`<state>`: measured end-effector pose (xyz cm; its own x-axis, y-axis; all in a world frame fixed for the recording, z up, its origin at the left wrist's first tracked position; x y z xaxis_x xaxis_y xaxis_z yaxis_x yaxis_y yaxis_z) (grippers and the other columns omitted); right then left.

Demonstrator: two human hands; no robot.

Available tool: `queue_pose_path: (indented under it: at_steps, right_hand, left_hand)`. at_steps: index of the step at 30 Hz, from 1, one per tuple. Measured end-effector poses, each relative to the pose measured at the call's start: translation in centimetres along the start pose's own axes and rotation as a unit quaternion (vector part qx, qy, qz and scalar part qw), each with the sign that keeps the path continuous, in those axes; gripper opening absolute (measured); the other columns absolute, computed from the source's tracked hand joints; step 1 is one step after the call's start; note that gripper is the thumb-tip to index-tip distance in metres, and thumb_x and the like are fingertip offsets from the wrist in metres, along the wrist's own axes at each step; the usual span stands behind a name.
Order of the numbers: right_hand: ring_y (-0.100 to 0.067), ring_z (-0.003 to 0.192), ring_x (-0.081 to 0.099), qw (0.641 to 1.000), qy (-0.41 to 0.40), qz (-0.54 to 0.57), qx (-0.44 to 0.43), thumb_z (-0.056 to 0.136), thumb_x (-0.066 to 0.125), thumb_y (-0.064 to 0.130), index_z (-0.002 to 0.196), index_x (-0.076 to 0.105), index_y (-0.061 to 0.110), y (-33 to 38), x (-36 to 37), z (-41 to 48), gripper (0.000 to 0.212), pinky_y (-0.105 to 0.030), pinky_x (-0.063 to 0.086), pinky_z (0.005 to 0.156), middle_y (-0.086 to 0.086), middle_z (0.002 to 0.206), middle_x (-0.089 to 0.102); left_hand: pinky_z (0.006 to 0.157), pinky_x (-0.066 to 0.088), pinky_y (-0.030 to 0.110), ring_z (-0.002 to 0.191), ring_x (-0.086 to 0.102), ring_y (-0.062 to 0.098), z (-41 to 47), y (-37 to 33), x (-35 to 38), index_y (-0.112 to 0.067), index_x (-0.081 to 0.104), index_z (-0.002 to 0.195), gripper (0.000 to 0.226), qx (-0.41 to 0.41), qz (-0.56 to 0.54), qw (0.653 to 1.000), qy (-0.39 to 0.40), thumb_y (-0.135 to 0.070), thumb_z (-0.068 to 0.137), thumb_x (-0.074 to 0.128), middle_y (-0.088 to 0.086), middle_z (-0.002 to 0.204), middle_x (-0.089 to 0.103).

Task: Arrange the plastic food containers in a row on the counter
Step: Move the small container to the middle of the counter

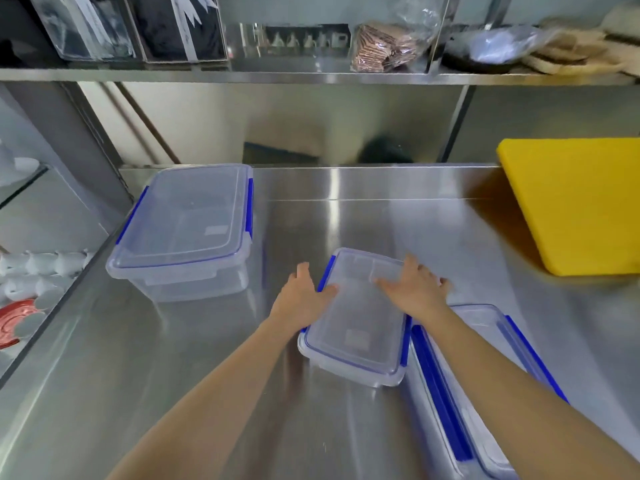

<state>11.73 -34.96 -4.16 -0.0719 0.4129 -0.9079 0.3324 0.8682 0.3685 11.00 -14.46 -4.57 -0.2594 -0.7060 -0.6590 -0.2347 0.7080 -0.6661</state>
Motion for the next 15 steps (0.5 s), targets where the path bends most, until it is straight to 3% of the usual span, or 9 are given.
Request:
queue_pose_path:
  at_steps: [3, 5, 8, 12, 15]
  right_hand:
    - [-0.032, 0.123, 0.05, 0.999, 0.038, -0.009, 0.026, 0.087, 0.04, 0.06, 0.144, 0.02, 0.014, -1.1, 0.4, -0.6, 0.076, -0.049, 0.013, 0.109, -0.01, 0.129, 0.058]
    - [-0.032, 0.12, 0.052, 0.999, 0.047, 0.013, 0.023, 0.089, 0.039, 0.056, 0.143, 0.02, 0.013, -1.1, 0.4, -0.8, 0.072, -0.048, 0.013, 0.109, -0.01, 0.124, 0.061]
    - [-0.031, 0.113, 0.055, 0.997, 0.036, 0.071, 0.003, 0.09, 0.045, 0.049, 0.135, 0.029, 0.014, -0.9, 0.3, -0.7, 0.06, -0.045, 0.023, 0.104, -0.008, 0.118, 0.062]
    - [-0.029, 0.107, 0.058, 0.975, 0.048, 0.214, -0.026, 0.085, 0.059, 0.041, 0.132, 0.032, 0.022, 0.1, 0.4, 0.0, 0.057, -0.046, 0.044, 0.098, 0.001, 0.107, 0.058]
    - [-0.023, 0.102, 0.061, 0.947, 0.109, 0.301, -0.036, 0.077, 0.07, 0.042, 0.129, 0.04, 0.026, 1.5, 1.1, 0.8, 0.062, -0.043, 0.052, 0.09, 0.001, 0.115, 0.061]
  left_hand:
    - [0.078, 0.044, 0.033, 0.091, 0.055, 0.024, -0.5, 0.9, 1.1, -0.007, 0.044, 0.118, 0.052, -0.061, -0.038, 0.996, 0.045, -0.046, 0.085, 0.053, 0.004, 0.106, 0.055]
    - [0.073, 0.045, 0.032, 0.082, 0.055, 0.022, -0.4, 1.2, 1.5, -0.008, 0.05, 0.103, 0.04, -0.065, -0.054, 0.995, 0.047, -0.044, 0.085, 0.054, 0.003, 0.097, 0.057]
    - [0.073, 0.048, 0.033, 0.082, 0.058, 0.023, -0.1, 1.7, 1.6, -0.008, 0.053, 0.099, 0.038, -0.061, -0.083, 0.994, 0.035, -0.043, 0.085, 0.056, 0.004, 0.092, 0.059]
    - [0.061, 0.042, 0.03, 0.068, 0.052, 0.02, 0.7, 2.2, 1.2, -0.012, 0.047, 0.077, 0.034, -0.077, -0.121, 0.989, -0.019, -0.043, 0.086, 0.054, 0.002, 0.08, 0.054]
    - [0.056, 0.037, 0.029, 0.063, 0.047, 0.019, 1.8, 2.1, 0.7, -0.013, 0.042, 0.071, 0.036, -0.09, -0.134, 0.984, -0.069, -0.042, 0.088, 0.052, 0.002, 0.074, 0.05]
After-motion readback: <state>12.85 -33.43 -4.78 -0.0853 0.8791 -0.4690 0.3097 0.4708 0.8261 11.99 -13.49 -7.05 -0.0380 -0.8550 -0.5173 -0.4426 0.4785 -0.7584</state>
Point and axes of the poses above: each hand's wrist, its own z-axis towards the middle knuckle, its own x-axis out of the palm, y = z × x, the point moved 7 cm from there along z, towards the middle knuckle
